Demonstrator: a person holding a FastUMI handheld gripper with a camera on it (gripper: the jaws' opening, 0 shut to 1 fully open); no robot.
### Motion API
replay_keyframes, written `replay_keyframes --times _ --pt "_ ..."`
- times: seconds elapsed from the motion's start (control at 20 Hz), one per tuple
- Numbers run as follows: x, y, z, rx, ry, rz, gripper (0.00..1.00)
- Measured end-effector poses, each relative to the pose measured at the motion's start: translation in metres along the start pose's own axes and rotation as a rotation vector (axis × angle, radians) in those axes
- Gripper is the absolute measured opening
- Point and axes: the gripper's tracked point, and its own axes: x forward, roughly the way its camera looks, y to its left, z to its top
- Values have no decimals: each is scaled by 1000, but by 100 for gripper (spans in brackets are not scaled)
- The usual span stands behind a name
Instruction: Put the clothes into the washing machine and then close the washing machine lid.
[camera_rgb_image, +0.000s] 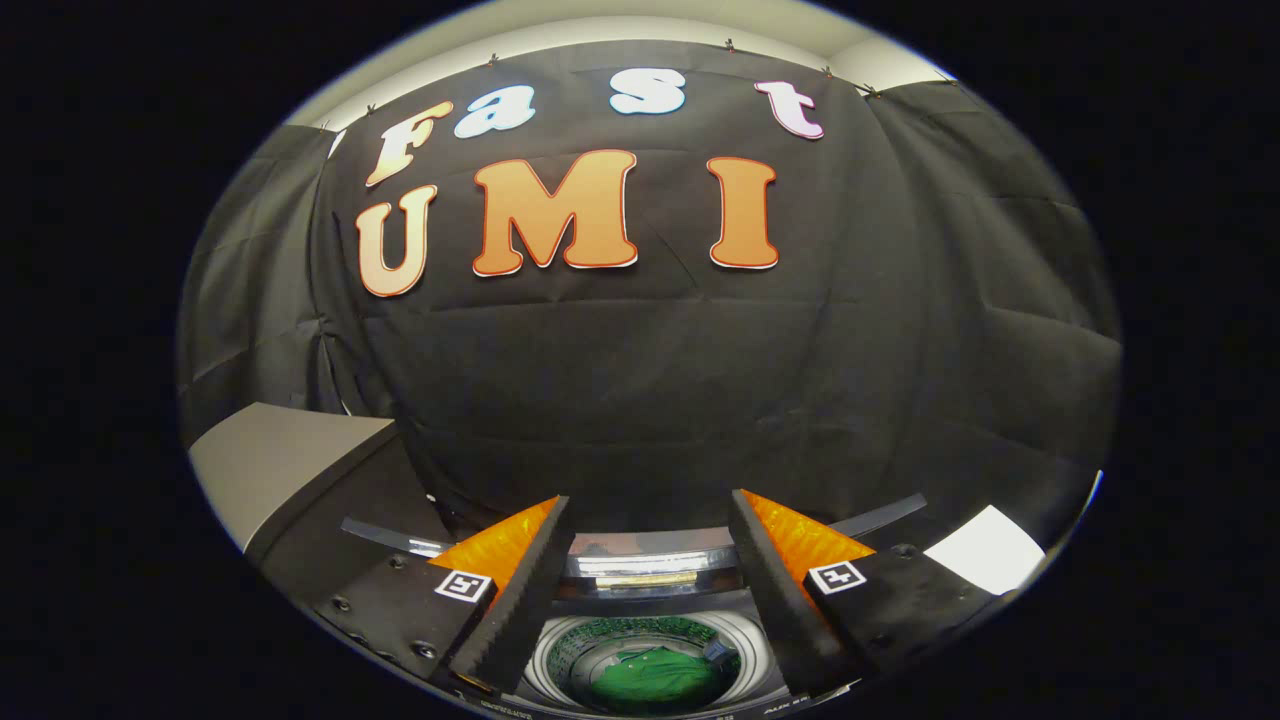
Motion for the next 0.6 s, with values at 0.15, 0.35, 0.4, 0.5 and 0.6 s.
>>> replay_keyframes --times 0.15,0.35,0.4,0.5,0.6 --pt "-13 0 -16 6 3 -4 99" --pt "-24 -5 -65 -11 115 -28 99" --pt "-26 -5 -67 -8 119 -33 99" --pt "-32 -9 -59 15 115 -49 99" --pt "-39 -14 -41 35 88 -65 99"
